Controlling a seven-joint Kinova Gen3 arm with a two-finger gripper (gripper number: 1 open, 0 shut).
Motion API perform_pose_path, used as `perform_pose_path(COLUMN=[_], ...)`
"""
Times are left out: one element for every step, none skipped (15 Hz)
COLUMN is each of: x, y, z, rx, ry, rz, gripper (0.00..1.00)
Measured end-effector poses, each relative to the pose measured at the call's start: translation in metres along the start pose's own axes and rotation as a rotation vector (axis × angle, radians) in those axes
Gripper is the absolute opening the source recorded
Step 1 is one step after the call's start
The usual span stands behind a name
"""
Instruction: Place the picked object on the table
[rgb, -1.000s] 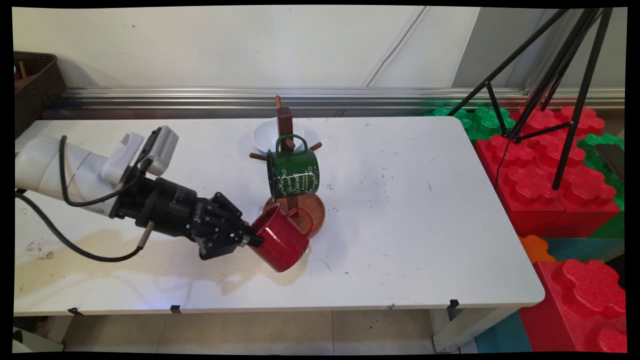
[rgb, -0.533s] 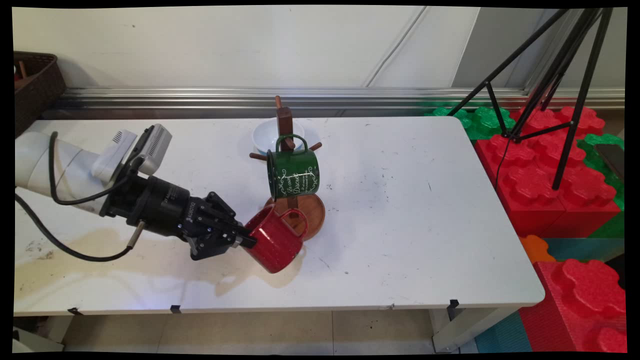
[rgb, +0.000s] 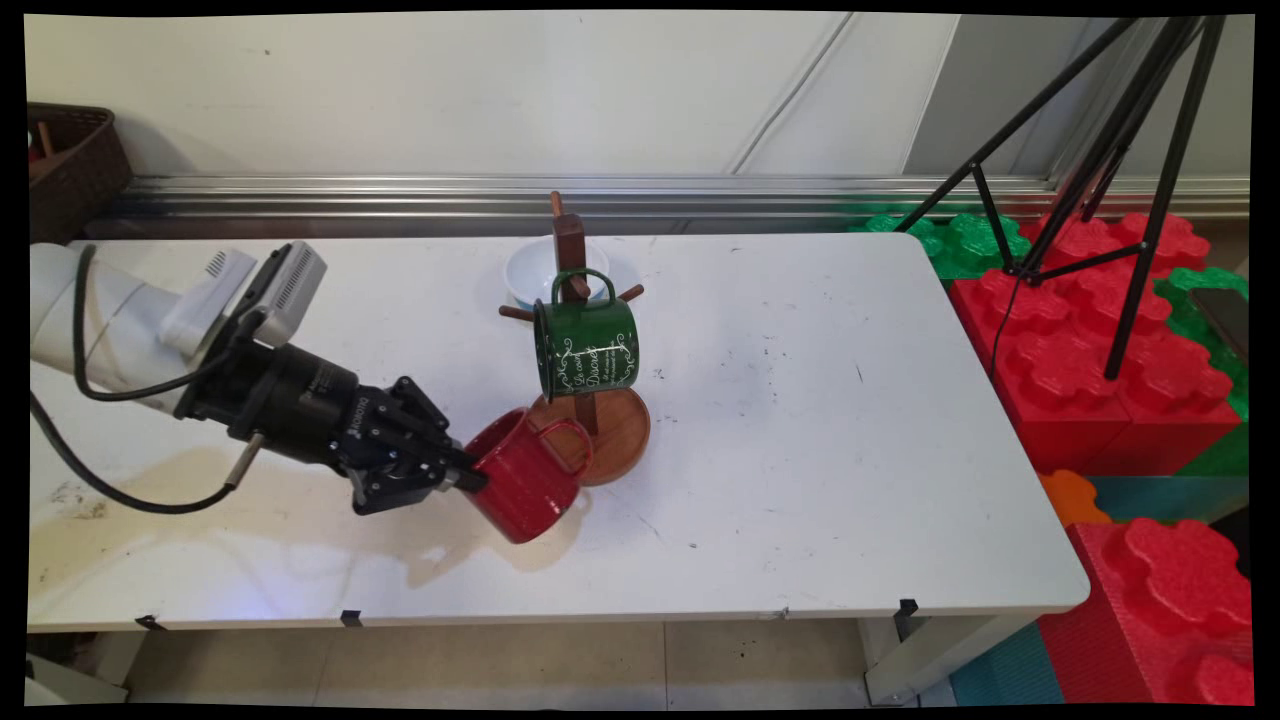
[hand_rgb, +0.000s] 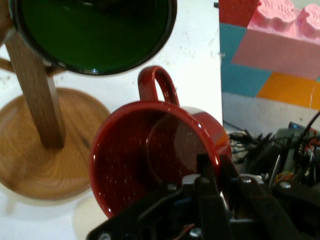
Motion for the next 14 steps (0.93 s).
perform_pose_path(x=[-0.001,-0.001,-0.002,-0.002,-0.002,-0.002,-0.002,-0.002,-0.001,-0.001,0.0,0.0,0.001,0.001], y=[-0.001,-0.003,-0.005,-0.006,-0.007,-0.009,-0.011,-0.013,-0.014,-0.017,-0.02,-0.022,-0.024,-0.026], z=[-0.003,-0.006,-0.01,-0.013,-0.015,-0.018,-0.021,-0.025,-0.027,-0.032,-0.038,-0.043,-0.048,-0.052], rx=[0.0,0.002,0.004,0.005,0.007,0.008,0.009,0.011,0.013,0.016,0.019,0.023,0.025,0.027], ry=[-0.009,-0.02,-0.027,-0.035,-0.039,-0.047,-0.052,-0.059,-0.063,-0.072,-0.081,-0.091,-0.099,-0.105], rz=[0.008,0.018,0.027,0.036,0.043,0.054,0.061,0.073,0.078,0.092,0.106,0.119,0.131,0.138], gripper=[0.0,0.0,0.0,0.0,0.0,0.0,0.0,0.0,0.0,0.0,0.0,0.0,0.0,0.0])
